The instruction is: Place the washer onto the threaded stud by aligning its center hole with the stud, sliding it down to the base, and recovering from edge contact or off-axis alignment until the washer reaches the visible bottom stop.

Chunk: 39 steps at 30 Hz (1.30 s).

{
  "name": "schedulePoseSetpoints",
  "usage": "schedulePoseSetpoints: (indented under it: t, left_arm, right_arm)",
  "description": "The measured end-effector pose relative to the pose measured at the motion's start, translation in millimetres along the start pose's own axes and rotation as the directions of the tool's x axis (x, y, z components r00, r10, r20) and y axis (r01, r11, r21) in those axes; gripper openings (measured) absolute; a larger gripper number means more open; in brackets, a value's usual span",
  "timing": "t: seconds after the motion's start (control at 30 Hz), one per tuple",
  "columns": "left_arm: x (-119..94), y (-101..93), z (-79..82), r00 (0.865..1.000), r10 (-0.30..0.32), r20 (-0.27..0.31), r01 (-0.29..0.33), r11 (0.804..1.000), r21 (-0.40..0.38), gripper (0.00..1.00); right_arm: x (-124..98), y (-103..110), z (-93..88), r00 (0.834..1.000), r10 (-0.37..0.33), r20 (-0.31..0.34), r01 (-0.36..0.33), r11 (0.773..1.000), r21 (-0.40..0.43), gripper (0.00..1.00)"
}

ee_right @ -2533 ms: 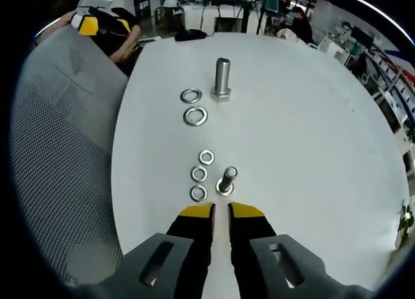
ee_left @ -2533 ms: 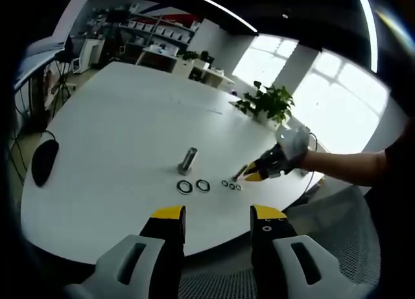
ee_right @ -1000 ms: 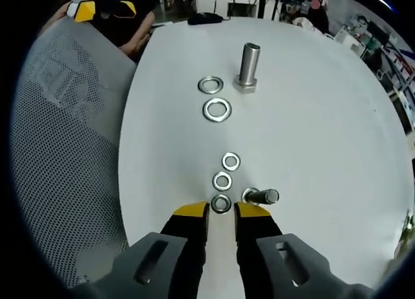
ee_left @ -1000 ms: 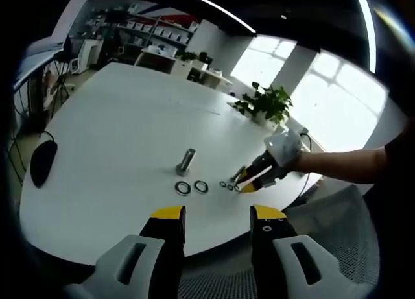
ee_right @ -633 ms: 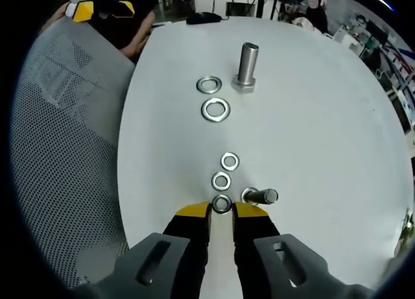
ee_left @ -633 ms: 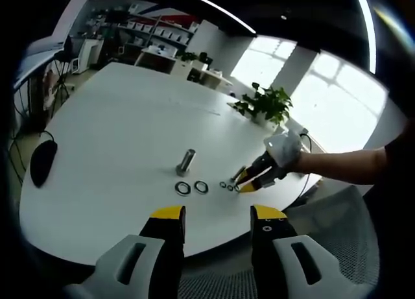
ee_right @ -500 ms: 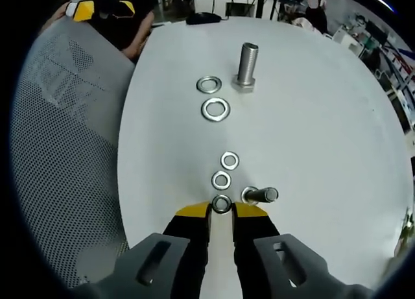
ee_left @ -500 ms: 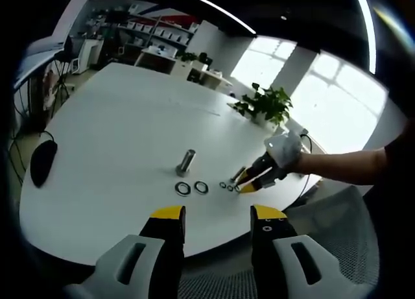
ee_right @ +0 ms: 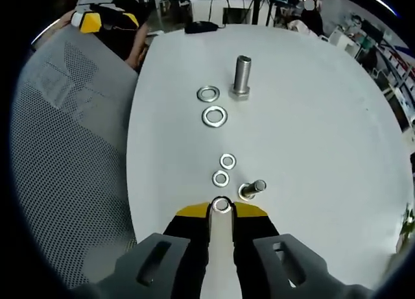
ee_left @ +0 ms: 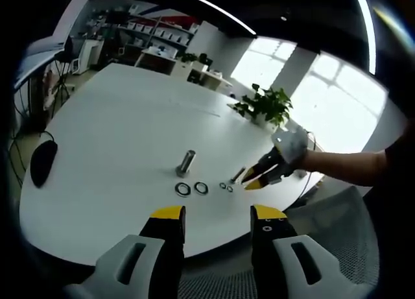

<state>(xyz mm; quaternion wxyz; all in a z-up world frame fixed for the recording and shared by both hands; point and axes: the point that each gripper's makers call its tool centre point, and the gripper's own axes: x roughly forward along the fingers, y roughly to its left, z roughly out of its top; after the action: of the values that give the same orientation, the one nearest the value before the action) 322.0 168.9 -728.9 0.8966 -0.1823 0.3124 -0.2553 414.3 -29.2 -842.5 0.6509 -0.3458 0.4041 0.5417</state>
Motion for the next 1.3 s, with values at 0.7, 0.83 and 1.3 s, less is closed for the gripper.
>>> schedulePoseSetpoints:
  t: [0.7, 0.83, 1.3]
  left_arm:
    - [0.2, -0.4, 0.4, 1.0, -0.001, 0.004, 0.001, 1.0, 0.0, 0.38]
    - [0.1, -0.1, 0.2, 1.0, -0.001, 0.002, 0.001, 1.0, 0.0, 0.38]
    - [0.1, -0.6, -0.3, 1.0, -0.001, -0.001, 0.001, 1.0, -0.001, 0.39]
  right_arm:
    - [-27.6, -6.1, 10.0, 0.999, -0.027, 0.02, 0.027, 0.999, -0.03, 0.13]
    - [-29.5, -4.9, 10.9, 0.999, -0.026, 0.024, 0.027, 0.999, -0.032, 0.13]
    - [-40.6, -13.6, 15.4, 0.998, -0.051, 0.034, 0.052, 0.998, -0.038, 0.13]
